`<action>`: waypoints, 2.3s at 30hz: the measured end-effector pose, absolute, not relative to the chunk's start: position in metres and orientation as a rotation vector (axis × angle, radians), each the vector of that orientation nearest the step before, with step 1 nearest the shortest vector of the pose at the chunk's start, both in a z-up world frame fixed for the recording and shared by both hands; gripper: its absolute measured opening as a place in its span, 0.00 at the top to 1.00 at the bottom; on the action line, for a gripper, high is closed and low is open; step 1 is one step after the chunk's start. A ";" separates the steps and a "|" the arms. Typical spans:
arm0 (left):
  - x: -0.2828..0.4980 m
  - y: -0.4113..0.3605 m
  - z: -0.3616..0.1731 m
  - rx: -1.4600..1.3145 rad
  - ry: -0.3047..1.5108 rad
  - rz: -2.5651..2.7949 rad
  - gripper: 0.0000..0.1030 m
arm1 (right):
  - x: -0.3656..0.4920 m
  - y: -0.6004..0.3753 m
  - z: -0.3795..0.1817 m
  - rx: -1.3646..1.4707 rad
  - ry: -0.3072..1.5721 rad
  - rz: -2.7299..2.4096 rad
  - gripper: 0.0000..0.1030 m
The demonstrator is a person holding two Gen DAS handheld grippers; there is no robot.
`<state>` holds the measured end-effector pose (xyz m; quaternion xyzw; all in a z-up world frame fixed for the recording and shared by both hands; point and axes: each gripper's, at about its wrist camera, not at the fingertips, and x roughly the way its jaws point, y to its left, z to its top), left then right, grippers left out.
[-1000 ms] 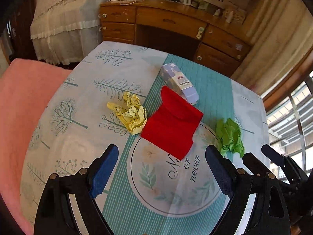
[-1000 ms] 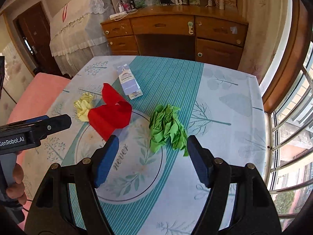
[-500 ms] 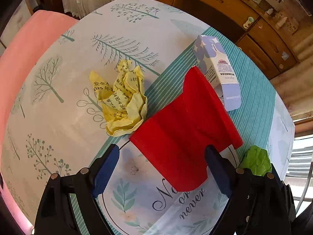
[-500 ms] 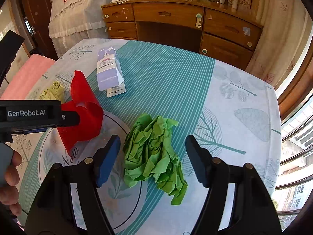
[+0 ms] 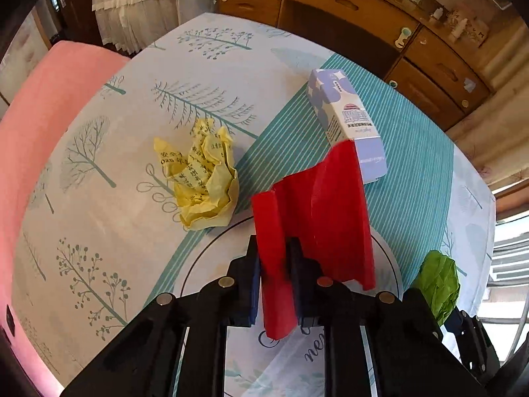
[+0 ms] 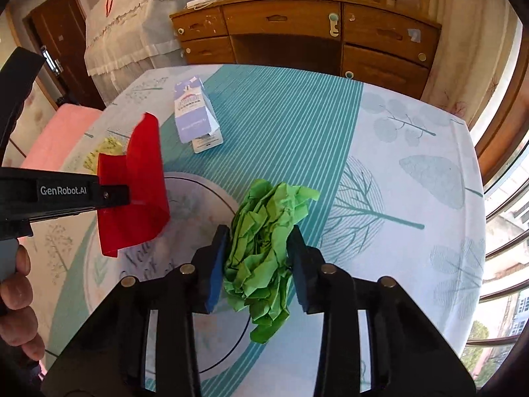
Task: Collect trash
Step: 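Grasp the red box with the left gripper while the right grasps the green ribbon, then carry the red box and green ribbon with both grippers over the bin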
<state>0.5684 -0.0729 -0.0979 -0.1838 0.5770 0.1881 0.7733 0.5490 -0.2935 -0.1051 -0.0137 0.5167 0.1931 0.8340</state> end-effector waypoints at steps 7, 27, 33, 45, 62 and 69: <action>0.529 -0.069 -0.064 -0.323 1.202 0.309 0.88 | 0.518 -0.299 -0.074 0.046 1.089 0.412 0.69; 0.340 -0.025 0.061 -0.143 1.105 0.036 0.88 | 0.329 -0.255 0.030 0.110 1.063 0.417 0.69; 0.258 -0.006 0.080 -0.065 1.084 -0.089 0.88 | 0.242 -0.217 0.057 0.143 1.029 0.343 0.69; 0.105 0.054 0.100 0.027 1.048 -0.289 0.88 | 0.068 -0.145 0.100 0.192 0.964 0.202 0.69; 0.012 0.039 0.077 0.132 1.132 -0.434 0.88 | -0.030 -0.148 0.082 0.239 1.085 0.093 0.69; -0.001 0.013 0.018 0.137 1.248 -0.440 0.88 | -0.035 -0.171 0.021 0.292 1.199 0.096 0.69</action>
